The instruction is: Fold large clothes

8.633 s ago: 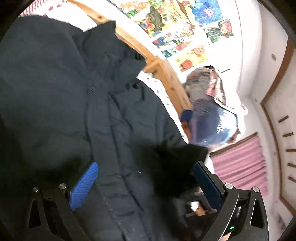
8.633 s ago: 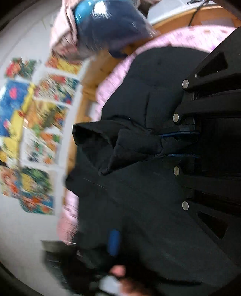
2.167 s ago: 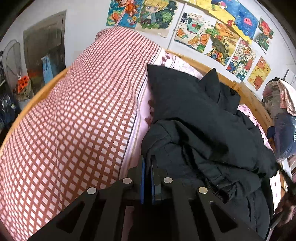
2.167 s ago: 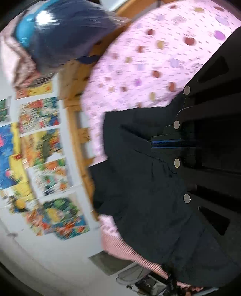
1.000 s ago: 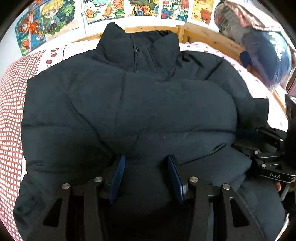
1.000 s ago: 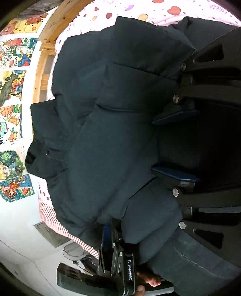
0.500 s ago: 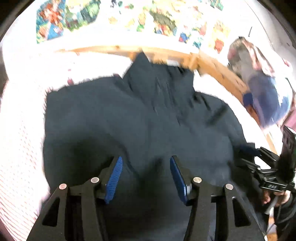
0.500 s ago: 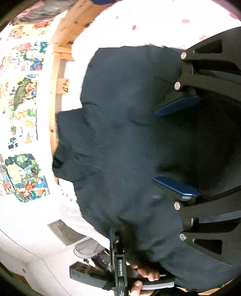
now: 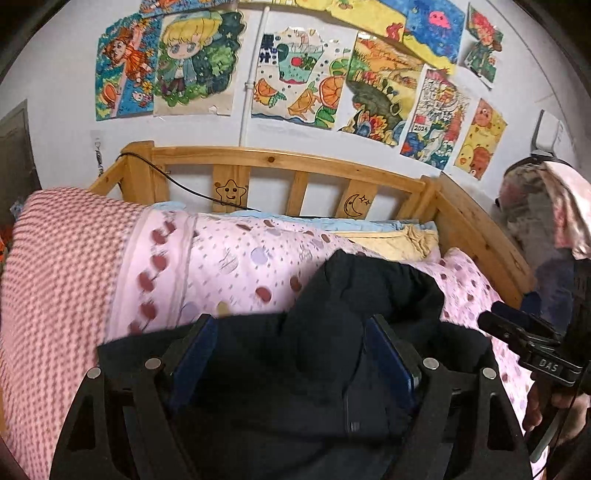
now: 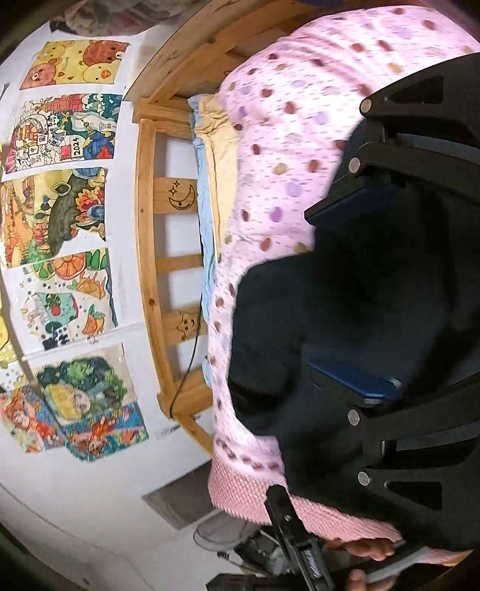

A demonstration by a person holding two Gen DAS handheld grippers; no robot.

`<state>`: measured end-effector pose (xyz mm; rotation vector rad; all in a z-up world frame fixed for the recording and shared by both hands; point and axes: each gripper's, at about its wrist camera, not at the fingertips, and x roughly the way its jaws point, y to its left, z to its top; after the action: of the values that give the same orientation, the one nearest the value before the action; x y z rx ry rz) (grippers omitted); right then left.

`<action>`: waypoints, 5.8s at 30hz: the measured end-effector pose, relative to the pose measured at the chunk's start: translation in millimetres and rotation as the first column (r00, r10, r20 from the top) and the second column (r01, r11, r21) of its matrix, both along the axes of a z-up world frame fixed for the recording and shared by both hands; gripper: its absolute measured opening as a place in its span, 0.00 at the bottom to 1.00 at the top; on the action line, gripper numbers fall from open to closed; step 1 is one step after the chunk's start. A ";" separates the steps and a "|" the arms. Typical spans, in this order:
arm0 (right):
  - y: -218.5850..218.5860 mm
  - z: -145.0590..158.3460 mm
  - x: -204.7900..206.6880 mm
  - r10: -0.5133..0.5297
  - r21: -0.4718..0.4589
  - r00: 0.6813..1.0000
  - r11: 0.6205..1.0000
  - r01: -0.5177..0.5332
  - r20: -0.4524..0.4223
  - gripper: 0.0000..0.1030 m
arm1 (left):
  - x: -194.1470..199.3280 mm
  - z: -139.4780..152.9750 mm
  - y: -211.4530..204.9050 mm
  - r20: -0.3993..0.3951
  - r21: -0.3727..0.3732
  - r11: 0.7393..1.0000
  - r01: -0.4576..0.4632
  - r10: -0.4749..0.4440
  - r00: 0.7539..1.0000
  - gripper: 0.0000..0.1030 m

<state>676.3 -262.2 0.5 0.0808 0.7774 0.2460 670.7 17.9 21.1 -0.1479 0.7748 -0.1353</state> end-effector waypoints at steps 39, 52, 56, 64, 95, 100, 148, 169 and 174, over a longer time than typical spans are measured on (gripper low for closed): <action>-8.8 -53.4 -76.7 0.111 -0.137 0.993 0.984 -0.117 -0.045 0.05 | -78.7 -69.1 -21.6 -0.137 0.171 0.958 0.228 -0.206 0.969 0.05; 1.6 -128.7 -73.4 0.073 -0.130 0.993 0.988 -0.084 -0.092 0.05 | -78.5 -128.7 -28.7 -0.144 0.232 0.945 0.229 -0.199 0.969 0.05; -4.3 -115.2 -81.6 0.076 -0.091 0.996 0.993 -0.080 -0.055 0.05 | -84.8 -112.5 -20.7 -0.101 0.197 0.951 0.238 -0.222 0.970 0.08; -22.6 -61.2 -106.7 0.073 -0.077 0.996 0.995 -0.069 0.057 0.13 | -106.2 -53.6 -4.6 0.057 0.103 0.971 0.215 -0.221 0.974 0.13; 60.2 -163.3 -29.5 0.291 0.009 0.900 0.952 -0.305 -0.324 0.09 | -54.7 -138.4 -93.0 -0.287 0.202 0.845 0.496 -0.433 0.855 0.05; 44.8 -151.5 -50.2 0.262 0.023 0.929 0.964 -0.266 -0.260 0.00 | -67.0 -134.1 -73.2 -0.249 0.144 0.877 0.457 -0.415 0.875 0.05; -49.1 55.8 -362.7 0.091 0.040 0.968 0.994 -0.103 0.236 0.86 | -363.1 61.6 -33.4 0.202 0.117 0.981 0.156 -0.177 0.963 1.00; -56.7 31.3 -508.6 0.095 -0.021 0.961 0.995 -0.093 0.259 0.88 | -504.1 24.6 -39.2 0.200 0.203 0.959 0.196 -0.237 0.951 1.00; -69.1 6.1 -538.8 0.081 -0.037 0.970 0.997 -0.075 0.227 0.89 | -529.1 1.9 -30.8 0.188 0.227 0.953 0.199 -0.244 0.951 1.00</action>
<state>137.4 -331.4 6.5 -0.0055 0.5552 0.3131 141.7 -12.8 23.0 0.1510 0.5831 -0.2796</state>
